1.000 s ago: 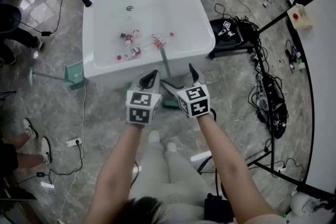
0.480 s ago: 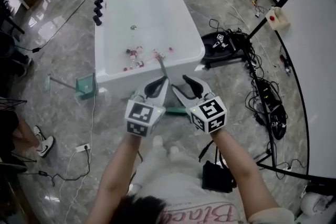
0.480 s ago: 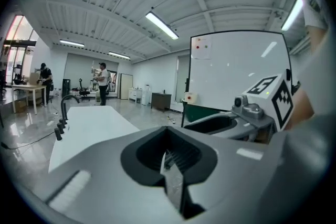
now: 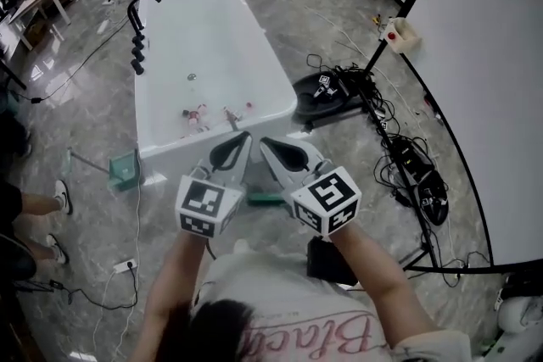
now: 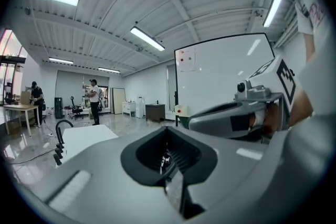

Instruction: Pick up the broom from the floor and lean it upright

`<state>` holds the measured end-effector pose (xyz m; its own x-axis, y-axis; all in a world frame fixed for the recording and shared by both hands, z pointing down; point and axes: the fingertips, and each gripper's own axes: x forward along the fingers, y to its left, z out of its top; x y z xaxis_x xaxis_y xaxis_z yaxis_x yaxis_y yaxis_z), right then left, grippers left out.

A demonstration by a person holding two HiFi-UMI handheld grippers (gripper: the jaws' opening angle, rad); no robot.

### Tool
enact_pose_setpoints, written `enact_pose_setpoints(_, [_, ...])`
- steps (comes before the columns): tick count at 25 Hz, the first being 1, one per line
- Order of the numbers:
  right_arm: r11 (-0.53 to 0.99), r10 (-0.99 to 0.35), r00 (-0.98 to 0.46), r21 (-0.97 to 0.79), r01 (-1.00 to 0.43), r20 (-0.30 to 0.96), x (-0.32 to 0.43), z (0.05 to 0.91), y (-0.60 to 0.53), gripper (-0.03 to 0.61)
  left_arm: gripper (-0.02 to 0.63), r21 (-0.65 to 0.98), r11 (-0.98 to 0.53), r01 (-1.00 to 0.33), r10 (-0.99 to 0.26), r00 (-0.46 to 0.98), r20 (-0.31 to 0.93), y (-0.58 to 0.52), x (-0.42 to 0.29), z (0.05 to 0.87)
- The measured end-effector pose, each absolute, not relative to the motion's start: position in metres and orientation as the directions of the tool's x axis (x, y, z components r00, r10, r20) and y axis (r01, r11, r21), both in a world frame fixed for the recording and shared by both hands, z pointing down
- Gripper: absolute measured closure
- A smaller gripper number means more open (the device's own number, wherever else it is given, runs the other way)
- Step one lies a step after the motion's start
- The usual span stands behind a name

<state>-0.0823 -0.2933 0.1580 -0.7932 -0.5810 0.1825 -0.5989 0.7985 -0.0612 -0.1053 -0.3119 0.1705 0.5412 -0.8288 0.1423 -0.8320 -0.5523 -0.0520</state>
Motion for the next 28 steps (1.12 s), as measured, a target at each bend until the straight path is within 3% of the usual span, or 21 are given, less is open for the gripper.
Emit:
enact_pose_setpoints(9, [0.75,-0.654,-0.732,0.039,-0.66,0.192,-0.08,0.15,-0.283,0.578,0.614,-0.032,-0.54,-0.841,-0.839,0.535,0.097,-0.299,-0.102,0.161])
enact_pose_setpoints(28, [0.721,-0.685,-0.706,0.027,-0.693,0.179,-0.064,0.141,-0.277,0.578,0.614,0.011,-0.53,-0.848,-0.847,0.531,0.032,-0.293,-0.085,0.145])
